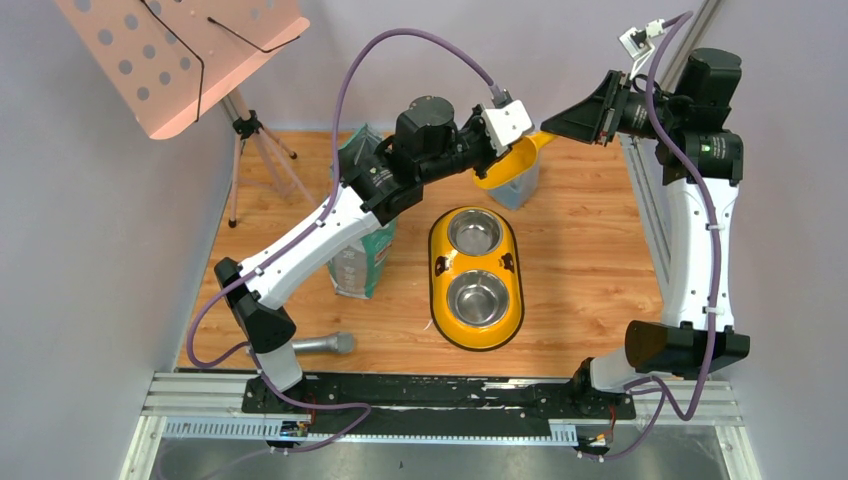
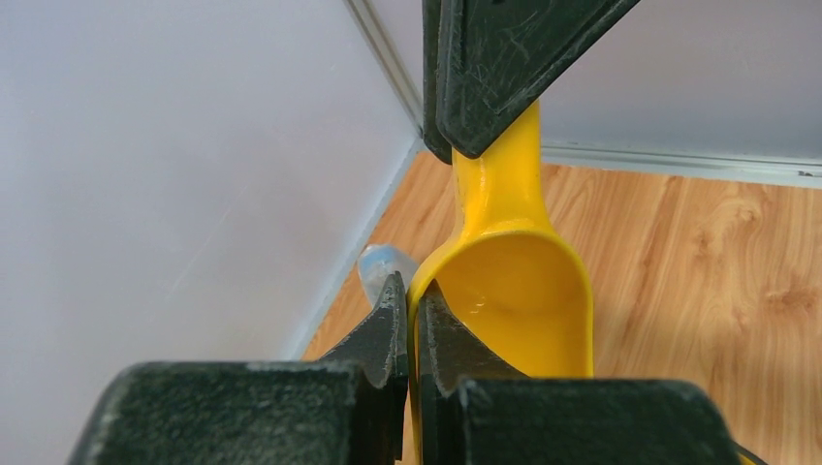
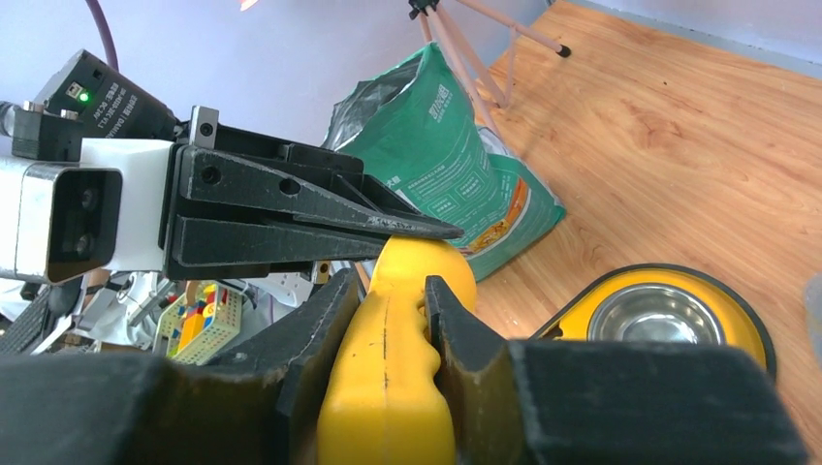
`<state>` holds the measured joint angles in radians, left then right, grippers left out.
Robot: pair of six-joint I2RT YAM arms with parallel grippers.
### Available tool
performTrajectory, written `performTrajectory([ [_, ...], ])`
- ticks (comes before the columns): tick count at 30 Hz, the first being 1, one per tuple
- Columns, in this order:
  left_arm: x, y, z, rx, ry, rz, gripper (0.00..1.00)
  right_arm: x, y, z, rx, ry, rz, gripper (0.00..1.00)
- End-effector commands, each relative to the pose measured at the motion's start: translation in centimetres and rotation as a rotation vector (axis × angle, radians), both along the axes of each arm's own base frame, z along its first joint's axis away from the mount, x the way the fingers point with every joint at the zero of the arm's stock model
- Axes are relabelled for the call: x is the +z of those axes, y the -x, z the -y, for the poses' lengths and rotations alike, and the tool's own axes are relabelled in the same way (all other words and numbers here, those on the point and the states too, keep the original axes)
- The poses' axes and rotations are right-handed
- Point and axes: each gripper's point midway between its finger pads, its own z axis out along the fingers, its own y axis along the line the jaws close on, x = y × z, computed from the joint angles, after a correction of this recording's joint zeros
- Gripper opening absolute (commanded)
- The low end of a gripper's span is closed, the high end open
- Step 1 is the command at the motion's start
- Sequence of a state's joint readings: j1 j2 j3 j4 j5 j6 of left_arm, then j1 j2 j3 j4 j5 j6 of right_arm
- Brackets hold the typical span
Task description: Serve the pet food
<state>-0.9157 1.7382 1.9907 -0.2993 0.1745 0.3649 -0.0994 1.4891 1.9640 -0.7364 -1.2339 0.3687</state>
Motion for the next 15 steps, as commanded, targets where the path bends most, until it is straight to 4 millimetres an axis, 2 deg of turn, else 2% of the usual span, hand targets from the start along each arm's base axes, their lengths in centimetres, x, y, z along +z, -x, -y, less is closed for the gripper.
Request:
performTrajectory([
  [1, 2.7, 0.4, -0.1, -0.009, 0.061, 0.039, 0.00, 0.7, 0.8, -0.2, 0.032, 0.002, 0.046, 0.00],
  [2, 2.8, 0.3, -0.1, -0.006, 0.061, 0.040, 0.00, 0.7, 0.8, -0.2, 0.028, 0.008, 0.049, 0.00],
  [3, 3.0, 0.2, -0.3, 0.006, 0.062, 0.039, 0.05, 0.5, 0.7, -0.1, 0.021, 0.016, 0.052, 0.00],
  [4, 2.7, 0.2, -0.5, 0.014, 0.049, 0.026, 0.25, 0.2, 0.5, 0.0, 0.007, 0.029, 0.055, 0.00],
  [5, 3.4, 0.1, -0.9, 0.035, 0.054, 0.027, 0.37, 0.0, 0.6, 0.1, -0.001, 0.041, 0.059, 0.00],
  [6, 2.7, 0.2, -1.4, 0.049, 0.026, -0.004, 0.56, -0.5, 0.3, 0.4, -0.021, 0.067, 0.075, 0.00],
  [7, 3.9, 0.2, -2.3, 0.077, 0.035, -0.003, 0.63, -1.0, 0.2, 0.6, -0.038, 0.090, 0.087, 0.00],
  [8, 3.2, 0.7, -3.2, 0.086, -0.009, -0.037, 0.73, -1.5, 0.1, 0.8, -0.057, 0.112, 0.095, 0.00],
  [9, 4.0, 1.1, -4.1, 0.095, -0.013, -0.036, 0.77, -2.2, 0.1, 1.0, -0.073, 0.135, 0.101, 0.00],
  [12, 4.4, 3.2, -8.3, 0.131, -0.076, -0.065, 0.85, -4.0, 0.0, 1.6, -0.114, 0.191, 0.104, 0.00],
  [14, 4.5, 3.7, -11.3, 0.184, -0.109, -0.075, 0.88, -4.9, -0.2, 2.0, -0.144, 0.221, 0.105, 0.00],
  [15, 4.7, 3.2, -12.8, 0.239, -0.126, -0.065, 0.88, -5.2, -0.4, 2.2, -0.159, 0.230, 0.100, 0.00],
])
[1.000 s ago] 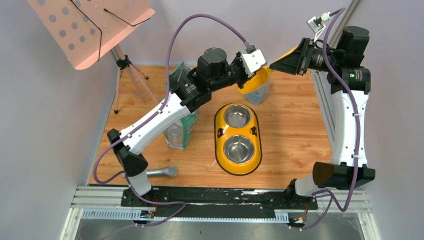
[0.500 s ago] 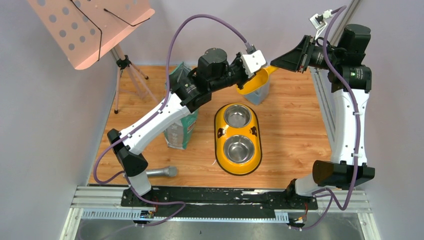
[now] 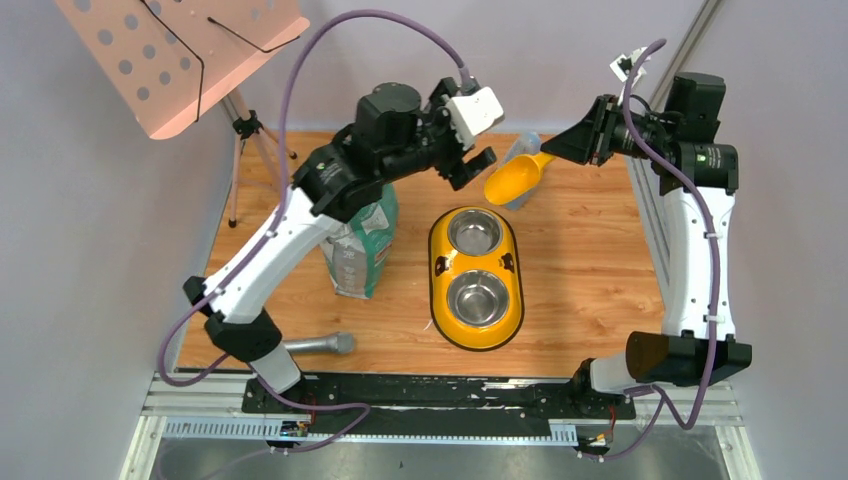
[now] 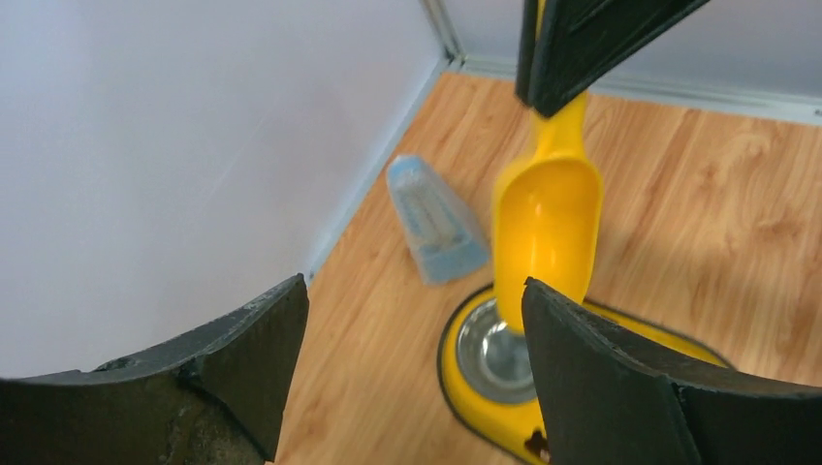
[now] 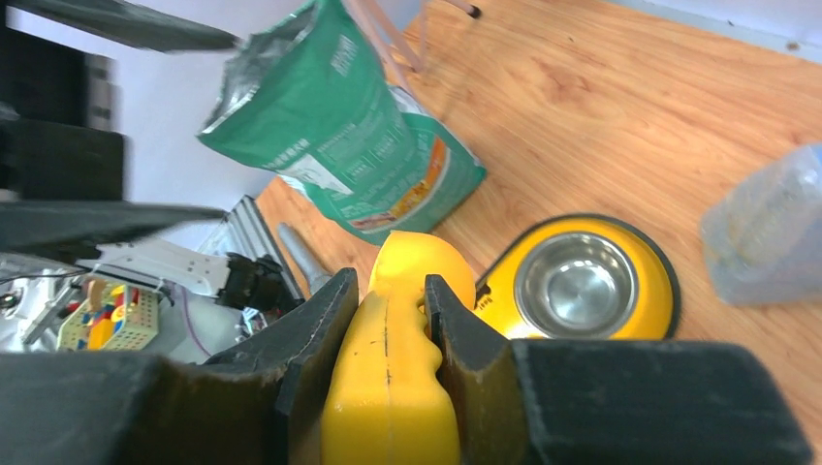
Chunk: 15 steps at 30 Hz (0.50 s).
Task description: Serve the pet food
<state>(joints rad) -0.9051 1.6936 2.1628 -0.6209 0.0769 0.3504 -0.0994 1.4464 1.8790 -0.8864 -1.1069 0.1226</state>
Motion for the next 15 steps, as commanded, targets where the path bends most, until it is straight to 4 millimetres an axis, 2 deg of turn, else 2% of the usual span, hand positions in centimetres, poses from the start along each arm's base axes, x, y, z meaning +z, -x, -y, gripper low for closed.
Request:
performTrajectory([
  [1, 2.0, 2.1, -9.0, 0.157, -0.090, -0.005, 0.89, -1.1, 0.0, 1.3, -0.080, 0.130, 0.103, 0.00],
  [2, 2.4, 1.2, -10.9, 0.226, -0.112, 0.013, 0.89, -1.2, -0.3, 1.5, -0.098, 0.152, 0.120, 0.00],
  [3, 1.4, 0.6, -12.4, 0.286, -0.169, -0.007, 0.89, -1.2, -0.7, 1.8, -0.125, 0.172, 0.134, 0.00],
  [4, 1.7, -0.3, -14.2, 0.344, -0.181, -0.007, 0.89, -1.0, -1.0, 2.0, -0.145, 0.186, 0.151, 0.00],
  [5, 0.8, -0.7, -15.6, 0.385, -0.225, -0.037, 0.89, -0.7, -1.2, 2.0, -0.153, 0.195, 0.169, 0.00],
  [6, -0.9, -1.8, -17.5, 0.443, -0.279, -0.095, 0.89, -0.5, -1.5, 1.9, -0.163, 0.203, 0.184, 0.00],
  [7, -0.7, -2.7, -19.5, 0.501, -0.276, -0.114, 0.88, -0.1, -1.7, 1.8, -0.163, 0.208, 0.200, 0.00],
  [8, -2.7, -3.0, -20.4, 0.520, -0.326, -0.192, 0.88, 0.2, -1.9, 1.4, -0.158, 0.209, 0.210, 0.00],
  [9, -2.5, -3.3, -21.9, 0.544, -0.305, -0.223, 0.87, 0.4, -2.0, 1.0, -0.147, 0.208, 0.215, 0.00],
  [10, -4.4, -3.6, -22.8, 0.570, -0.334, -0.311, 0.86, 0.6, -2.2, 0.6, -0.138, 0.206, 0.218, 0.00],
  [11, -4.7, -3.5, -23.1, 0.556, -0.316, -0.350, 0.85, 0.7, -2.3, 0.3, -0.130, 0.205, 0.220, 0.00],
  [15, -8.4, -2.6, -22.7, 0.509, -0.287, -0.560, 0.81, 0.8, -2.8, -2.5, -0.070, 0.210, 0.232, 0.00],
])
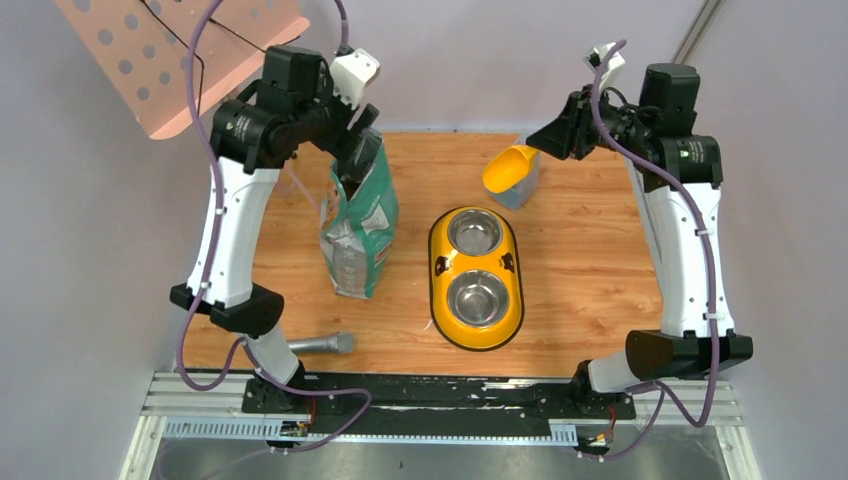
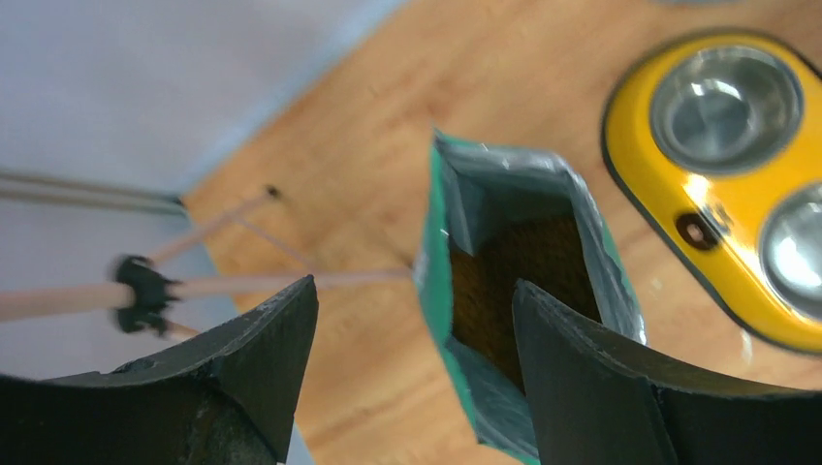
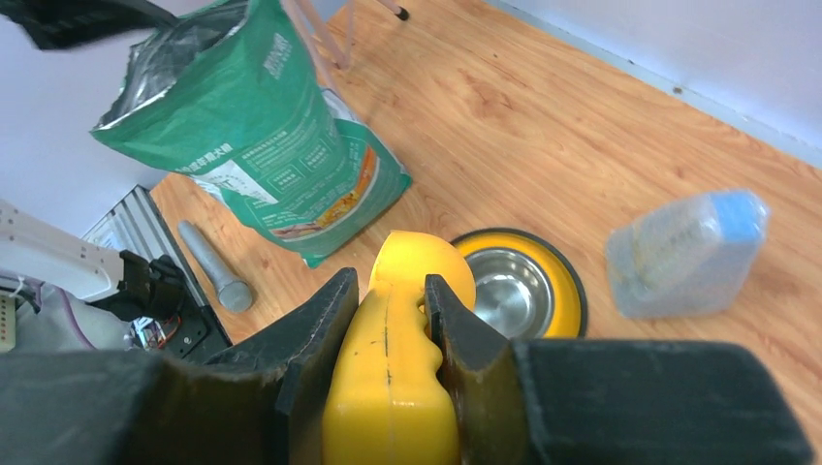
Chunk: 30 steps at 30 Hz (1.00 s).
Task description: Serve the pet food
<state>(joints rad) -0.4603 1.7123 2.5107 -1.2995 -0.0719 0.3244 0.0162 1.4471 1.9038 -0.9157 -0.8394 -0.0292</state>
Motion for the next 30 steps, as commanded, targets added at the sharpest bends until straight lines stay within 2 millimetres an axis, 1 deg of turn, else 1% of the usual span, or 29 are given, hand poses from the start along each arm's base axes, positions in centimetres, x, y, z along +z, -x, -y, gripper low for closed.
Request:
performTrajectory([
  [1, -5.9, 2.9, 0.9, -0.038, 0.062, -0.303, 0.79, 2.4, -0.9, -2.4, 0.049, 0.029, 0.121, 0.00],
  [2, -6.8, 2.9, 0.9, -0.029, 0.064, -0.333, 0.78, 3.0, -0.8, -3.0, 0.062, 0.030, 0.141, 0.00],
  [5, -7.4, 2.2, 0.6, 0.004, 0.049, -0.332, 0.72, 4.9, -0.4, -5.2, 0.109, 0.029, 0.214, 0.00],
  [6, -7.3, 1.9, 0.2, 0.020, 0.032, -0.317, 0.70, 5.8, -0.2, -5.9, 0.123, 0.024, 0.241, 0.00],
  [8, -7.0, 1.4, -0.2, 0.035, 0.010, -0.298, 0.62, 7.9, 0.2, -7.2, 0.142, -0.009, 0.281, 0.00],
  [10, -6.6, 1.4, -0.4, 0.032, -0.001, -0.285, 0.59, 10.1, 0.8, -8.1, 0.165, -0.041, 0.334, 0.00],
  [13, -6.1, 1.8, -1.3, 0.052, -0.029, -0.270, 0.55, 11.8, 1.2, -9.6, 0.199, -0.055, 0.393, 0.00],
  [18, -6.9, 2.8, -2.2, 0.057, -0.076, -0.305, 0.53, 11.7, 1.3, -11.3, 0.228, -0.045, 0.419, 0.00],
  [21, -7.0, 2.7, -2.9, 0.083, -0.095, -0.301, 0.49, 11.6, 1.6, -12.0, 0.256, -0.055, 0.419, 0.00],
  [23, -6.9, 2.5, -3.3, 0.104, -0.099, -0.300, 0.45, 11.9, 2.0, -12.6, 0.280, -0.065, 0.433, 0.00],
  [25, -6.7, 2.3, -3.6, 0.113, -0.092, -0.295, 0.37, 12.0, 2.2, -13.3, 0.293, -0.075, 0.451, 0.00],
  [26, -6.7, 2.3, -3.6, 0.111, -0.084, -0.297, 0.29, 12.1, 2.2, -13.6, 0.297, -0.080, 0.463, 0.00],
  [27, -6.4, 2.3, -3.6, 0.109, -0.074, -0.290, 0.25, 12.2, 2.3, -14.0, 0.302, -0.084, 0.474, 0.00],
  [28, -6.1, 2.4, -3.4, 0.099, -0.060, -0.286, 0.13, 12.4, 2.4, -14.4, 0.309, -0.089, 0.485, 0.00],
  [29, -6.0, 2.5, -3.2, 0.091, -0.047, -0.286, 0.03, 12.4, 2.4, -15.1, 0.321, -0.093, 0.490, 0.00],
  [30, -5.7, 2.7, -2.6, 0.064, -0.020, -0.288, 0.01, 12.4, 2.2, -15.7, 0.321, -0.096, 0.496, 0.00],
])
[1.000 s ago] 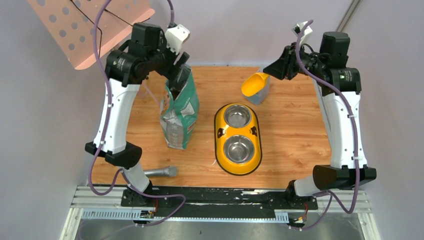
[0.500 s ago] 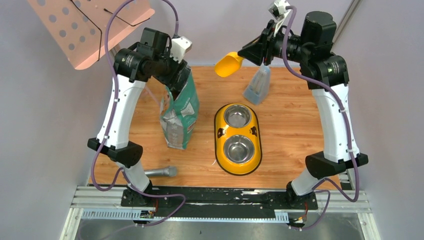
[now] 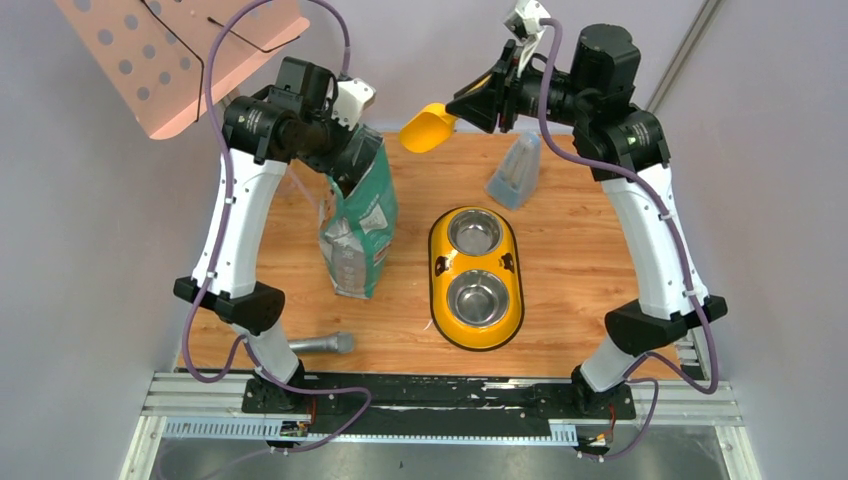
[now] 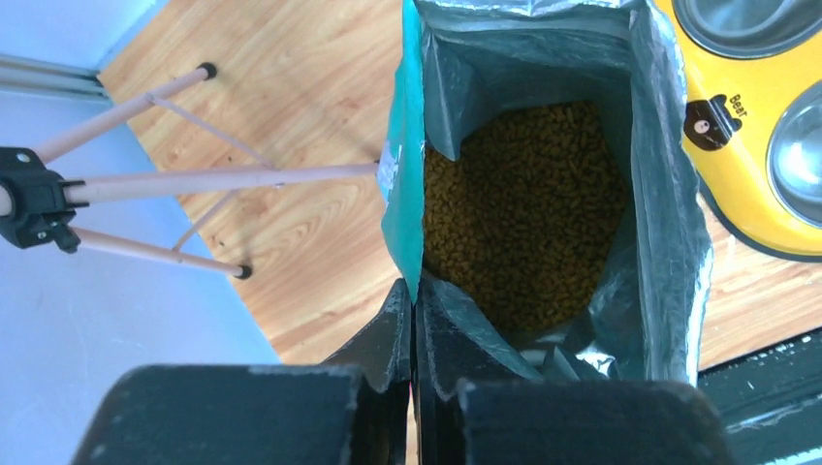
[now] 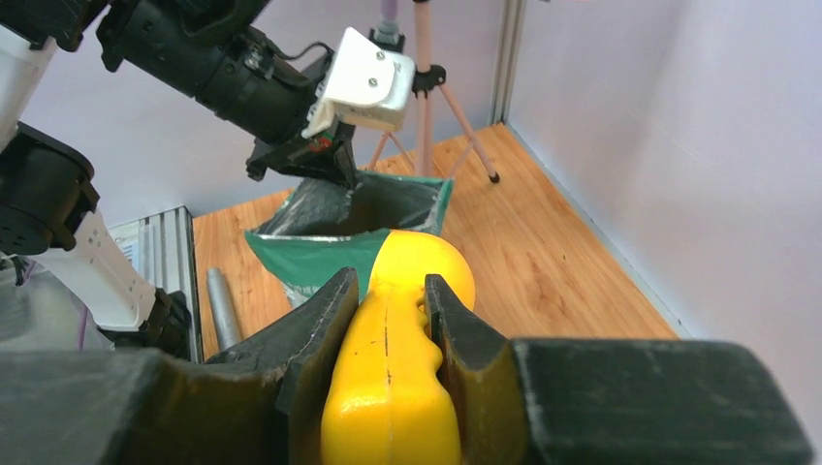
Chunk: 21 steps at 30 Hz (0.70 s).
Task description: Serve the pet food
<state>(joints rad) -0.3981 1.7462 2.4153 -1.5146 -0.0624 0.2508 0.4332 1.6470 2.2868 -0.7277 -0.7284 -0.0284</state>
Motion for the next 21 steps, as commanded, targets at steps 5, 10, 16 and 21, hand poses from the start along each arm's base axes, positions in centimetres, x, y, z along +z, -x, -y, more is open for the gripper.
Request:
performTrajectory([
  [5, 3.5, 1.2, 3.1, -0.085, 0.221, 0.054, 0.00, 3.4, -0.2, -4.9, 0.040, -0.085, 0.181, 0.00],
  [10, 5.2, 0.6, 3.6, -0.084, 0.266, 0.111, 0.00, 1.0, -1.0, -6.9, 0.077, -0.042, 0.190, 0.00],
  [16, 7.4, 1.1, 5.1, -0.153, 0.349, 0.155, 0.00, -5.1, -1.1, -8.2, 0.119, 0.082, 0.119, 0.00],
  [21, 8.1, 2.3, 7.3, -0.272, 0.432, 0.139, 0.00, -8.8, -0.8, -8.6, 0.135, 0.187, 0.042, 0.00],
])
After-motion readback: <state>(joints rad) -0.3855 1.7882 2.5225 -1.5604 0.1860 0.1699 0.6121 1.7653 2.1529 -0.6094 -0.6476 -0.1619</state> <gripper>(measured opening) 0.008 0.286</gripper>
